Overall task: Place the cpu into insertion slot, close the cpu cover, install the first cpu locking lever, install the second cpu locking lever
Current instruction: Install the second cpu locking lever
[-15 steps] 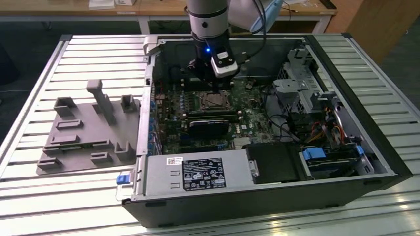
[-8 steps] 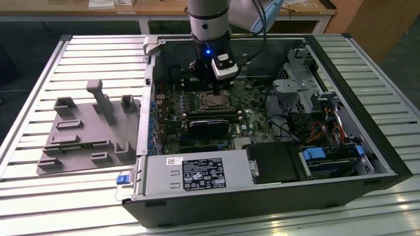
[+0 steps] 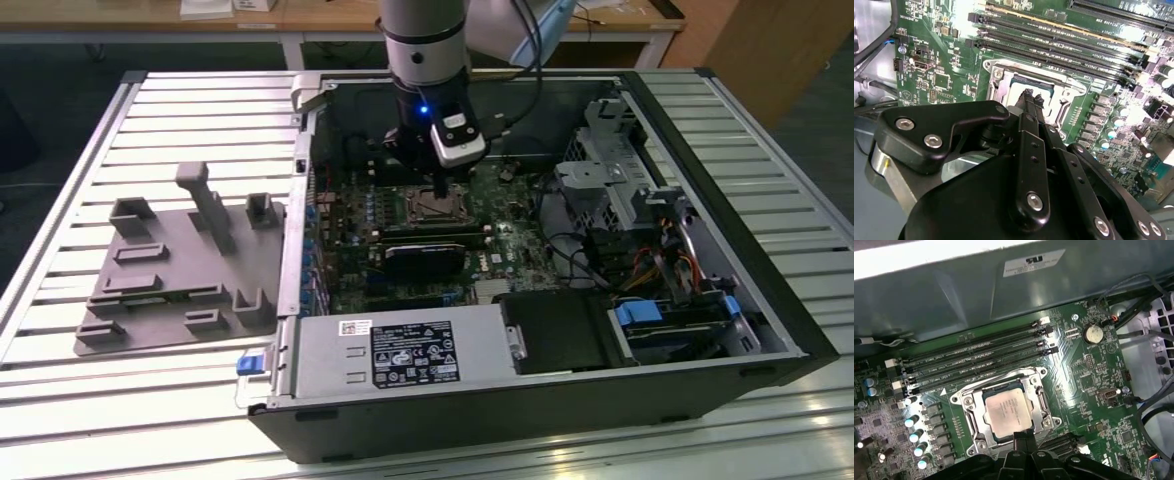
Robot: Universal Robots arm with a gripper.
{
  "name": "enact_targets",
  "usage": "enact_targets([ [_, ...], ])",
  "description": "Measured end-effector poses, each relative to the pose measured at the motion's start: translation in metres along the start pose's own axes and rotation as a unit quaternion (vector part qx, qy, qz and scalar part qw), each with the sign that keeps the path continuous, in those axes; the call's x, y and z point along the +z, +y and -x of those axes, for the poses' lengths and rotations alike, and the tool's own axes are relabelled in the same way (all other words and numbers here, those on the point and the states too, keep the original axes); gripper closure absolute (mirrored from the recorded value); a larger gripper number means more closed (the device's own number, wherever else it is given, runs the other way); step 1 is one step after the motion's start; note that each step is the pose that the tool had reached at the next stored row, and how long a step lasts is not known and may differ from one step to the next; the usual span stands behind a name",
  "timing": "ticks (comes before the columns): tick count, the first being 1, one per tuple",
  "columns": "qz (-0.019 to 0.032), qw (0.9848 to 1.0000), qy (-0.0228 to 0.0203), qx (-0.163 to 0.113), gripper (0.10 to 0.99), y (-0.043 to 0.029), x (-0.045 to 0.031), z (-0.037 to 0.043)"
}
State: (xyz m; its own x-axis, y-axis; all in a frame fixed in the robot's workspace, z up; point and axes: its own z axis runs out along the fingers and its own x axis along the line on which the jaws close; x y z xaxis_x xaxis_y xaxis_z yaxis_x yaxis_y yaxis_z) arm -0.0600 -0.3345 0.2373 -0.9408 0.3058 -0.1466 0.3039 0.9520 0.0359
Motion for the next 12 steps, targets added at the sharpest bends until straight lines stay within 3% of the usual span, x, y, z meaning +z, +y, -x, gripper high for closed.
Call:
enact_targets([
  [12, 0.0, 1.0, 0.0, 0.0, 0.984, -0.0103, 0.0029, 0.0023],
])
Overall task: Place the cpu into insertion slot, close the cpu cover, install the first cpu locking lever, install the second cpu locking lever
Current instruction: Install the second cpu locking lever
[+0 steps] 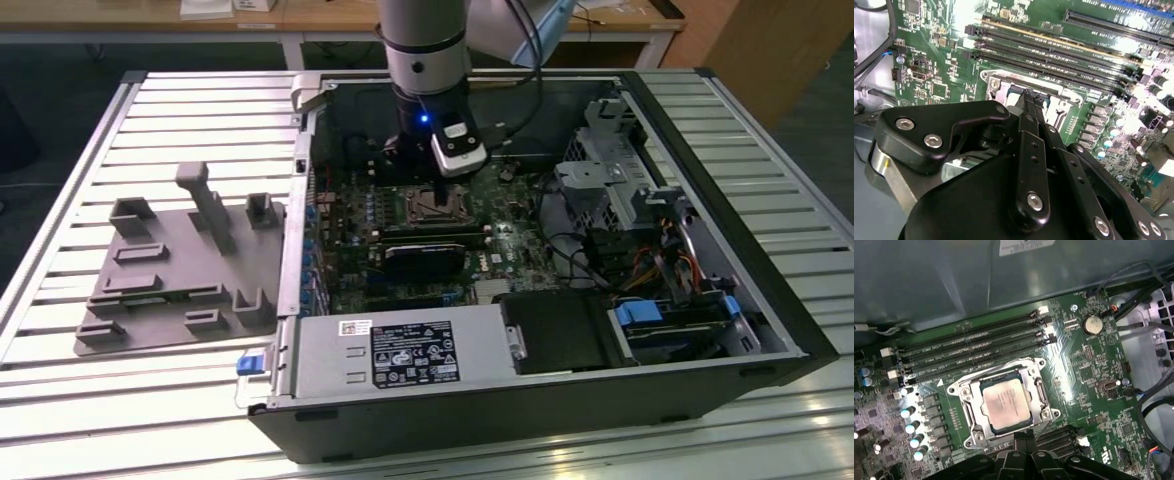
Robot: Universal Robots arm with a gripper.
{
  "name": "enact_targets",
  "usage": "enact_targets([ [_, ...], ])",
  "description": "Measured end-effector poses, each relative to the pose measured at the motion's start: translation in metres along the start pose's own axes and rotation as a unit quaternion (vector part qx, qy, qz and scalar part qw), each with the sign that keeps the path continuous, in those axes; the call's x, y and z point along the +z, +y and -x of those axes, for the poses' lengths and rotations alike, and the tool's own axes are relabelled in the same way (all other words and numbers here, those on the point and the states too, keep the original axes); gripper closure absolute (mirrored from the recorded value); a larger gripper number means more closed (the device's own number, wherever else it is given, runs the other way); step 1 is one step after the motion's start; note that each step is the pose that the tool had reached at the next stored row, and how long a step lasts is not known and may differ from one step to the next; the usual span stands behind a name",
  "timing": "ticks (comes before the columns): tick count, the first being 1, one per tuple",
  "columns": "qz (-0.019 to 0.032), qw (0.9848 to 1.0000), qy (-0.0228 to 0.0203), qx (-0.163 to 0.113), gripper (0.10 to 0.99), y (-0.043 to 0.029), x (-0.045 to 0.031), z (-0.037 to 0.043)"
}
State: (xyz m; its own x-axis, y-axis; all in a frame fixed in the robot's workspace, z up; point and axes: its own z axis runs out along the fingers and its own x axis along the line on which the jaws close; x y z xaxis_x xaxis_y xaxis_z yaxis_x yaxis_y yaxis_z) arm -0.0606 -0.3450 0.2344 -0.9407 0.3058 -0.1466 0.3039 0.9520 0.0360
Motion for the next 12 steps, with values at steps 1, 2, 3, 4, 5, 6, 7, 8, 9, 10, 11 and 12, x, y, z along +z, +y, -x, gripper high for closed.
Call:
enact_targets([
  [1, 0.0, 1.0, 0.0, 0.0, 0.984, -0.001, 0.0, 0.0003],
  [2, 0.0001, 1.0, 0.0, 0.0, 0.984, -0.0021, 0.0001, 0.0007],
  [3, 0.0001, 1.0, 0.0, 0.0, 0.984, -0.0034, 0.0001, 0.0011],
  [4, 0.0, 1.0, 0.0, 0.0, 0.984, -0.0048, 0.0001, 0.0015],
  [5, 0.0, 1.0, 0.0, 0.0, 0.984, -0.0061, 0.0001, 0.002],
  [6, 0.0, 1.0, 0.0, 0.0, 0.984, -0.0074, 0.0001, 0.0024],
  [7, 0.0, 1.0, 0.0, 0.0, 0.984, -0.0085, 0.0002, 0.0027],
  [8, 0.0, 1.0, 0.0, 0.0, 0.984, -0.0098, 0.0004, 0.0029],
  [9, 0.0, 1.0, 0.0, 0.0, 0.984, -0.011, 0.0006, 0.0031],
  [10, 0.0, 1.0, 0.0, 0.0, 0.984, -0.0124, 0.001, 0.0032],
  [11, 0.0, 1.0, 0.0, 0.0, 0.984, -0.0136, 0.0014, 0.0032],
  [12, 0.0, 1.0, 0.0, 0.0, 0.984, -0.0148, 0.0019, 0.0026],
])
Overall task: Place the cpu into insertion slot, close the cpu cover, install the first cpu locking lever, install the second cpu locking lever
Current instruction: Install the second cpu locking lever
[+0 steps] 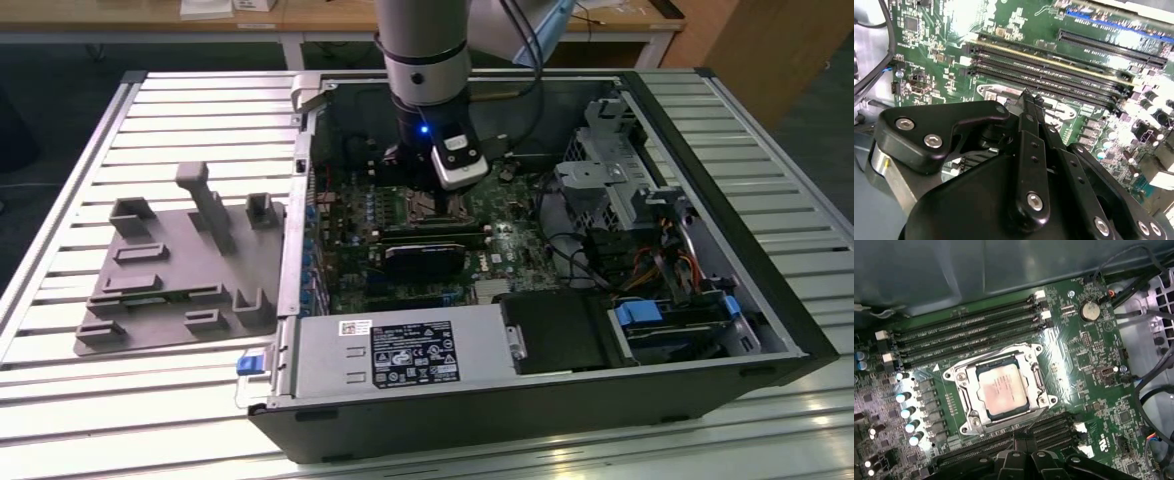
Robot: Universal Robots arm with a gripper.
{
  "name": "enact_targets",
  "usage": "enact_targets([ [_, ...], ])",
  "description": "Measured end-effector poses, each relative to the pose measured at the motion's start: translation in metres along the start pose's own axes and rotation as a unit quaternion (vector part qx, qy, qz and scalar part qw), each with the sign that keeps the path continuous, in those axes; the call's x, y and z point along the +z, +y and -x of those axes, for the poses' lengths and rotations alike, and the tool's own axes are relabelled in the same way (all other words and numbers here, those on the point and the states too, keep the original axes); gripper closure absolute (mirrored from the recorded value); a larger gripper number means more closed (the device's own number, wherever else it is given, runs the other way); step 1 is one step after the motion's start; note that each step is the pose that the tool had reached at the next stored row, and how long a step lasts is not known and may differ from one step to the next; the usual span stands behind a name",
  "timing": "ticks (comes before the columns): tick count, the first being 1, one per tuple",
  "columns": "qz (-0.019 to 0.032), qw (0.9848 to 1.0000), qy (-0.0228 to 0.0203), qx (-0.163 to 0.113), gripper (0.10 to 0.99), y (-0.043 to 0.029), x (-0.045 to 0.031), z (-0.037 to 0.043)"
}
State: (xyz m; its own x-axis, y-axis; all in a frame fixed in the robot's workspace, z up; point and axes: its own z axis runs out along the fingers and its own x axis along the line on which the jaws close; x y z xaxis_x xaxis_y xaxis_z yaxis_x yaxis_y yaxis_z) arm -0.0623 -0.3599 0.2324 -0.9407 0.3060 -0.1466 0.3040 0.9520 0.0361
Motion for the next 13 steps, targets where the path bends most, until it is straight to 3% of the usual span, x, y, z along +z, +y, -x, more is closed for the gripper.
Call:
enact_targets([
  [13, 0.0014, 1.0, 0.0005, 0.0, 0.984, -0.0074, 0.0058, -0.0085],
])
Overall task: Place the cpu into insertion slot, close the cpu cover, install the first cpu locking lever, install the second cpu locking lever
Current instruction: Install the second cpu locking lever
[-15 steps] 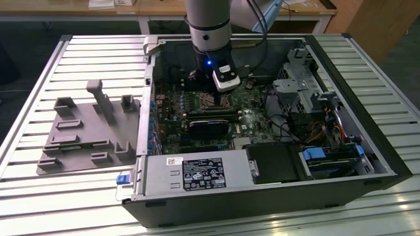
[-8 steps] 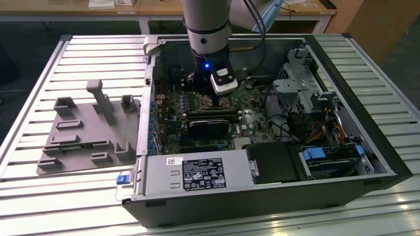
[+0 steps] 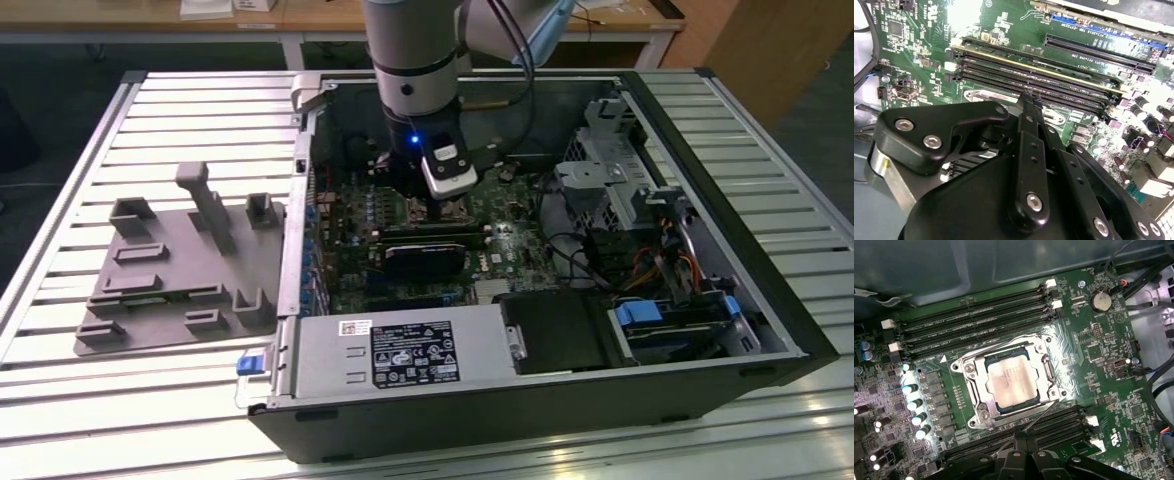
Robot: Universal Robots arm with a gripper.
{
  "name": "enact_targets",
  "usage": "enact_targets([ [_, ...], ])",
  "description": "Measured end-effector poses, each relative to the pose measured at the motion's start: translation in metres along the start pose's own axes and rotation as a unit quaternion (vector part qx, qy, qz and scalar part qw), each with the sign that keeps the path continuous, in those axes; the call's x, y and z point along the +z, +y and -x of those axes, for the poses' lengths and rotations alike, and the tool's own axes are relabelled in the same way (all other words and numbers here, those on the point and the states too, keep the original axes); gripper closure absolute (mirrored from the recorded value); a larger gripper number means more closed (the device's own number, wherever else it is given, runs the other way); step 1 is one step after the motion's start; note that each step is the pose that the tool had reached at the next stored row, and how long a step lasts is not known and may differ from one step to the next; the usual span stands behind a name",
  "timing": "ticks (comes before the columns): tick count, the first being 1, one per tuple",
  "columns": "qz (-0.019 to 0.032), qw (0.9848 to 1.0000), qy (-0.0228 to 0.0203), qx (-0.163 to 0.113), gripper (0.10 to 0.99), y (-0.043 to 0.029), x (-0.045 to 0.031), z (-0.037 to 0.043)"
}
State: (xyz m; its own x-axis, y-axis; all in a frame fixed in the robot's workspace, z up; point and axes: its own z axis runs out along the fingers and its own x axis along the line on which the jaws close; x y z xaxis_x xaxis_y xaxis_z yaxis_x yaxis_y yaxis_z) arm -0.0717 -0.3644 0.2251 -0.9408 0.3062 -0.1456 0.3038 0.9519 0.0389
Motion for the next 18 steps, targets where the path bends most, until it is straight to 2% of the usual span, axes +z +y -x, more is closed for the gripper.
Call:
enact_targets([
  [4, 0.0002, 1.0, -0.0001, 0.0, 0.984, -0.0001, 0.0005, -0.0004],
  [12, 0.0023, 1.0, 0.0007, 0.0, 0.984, -0.0023, 0.0028, -0.0062],
  [18, 0.012, 0.9999, 0.0039, 0.002, 0.984, -0.0056, 0.0073, -0.0103],
])
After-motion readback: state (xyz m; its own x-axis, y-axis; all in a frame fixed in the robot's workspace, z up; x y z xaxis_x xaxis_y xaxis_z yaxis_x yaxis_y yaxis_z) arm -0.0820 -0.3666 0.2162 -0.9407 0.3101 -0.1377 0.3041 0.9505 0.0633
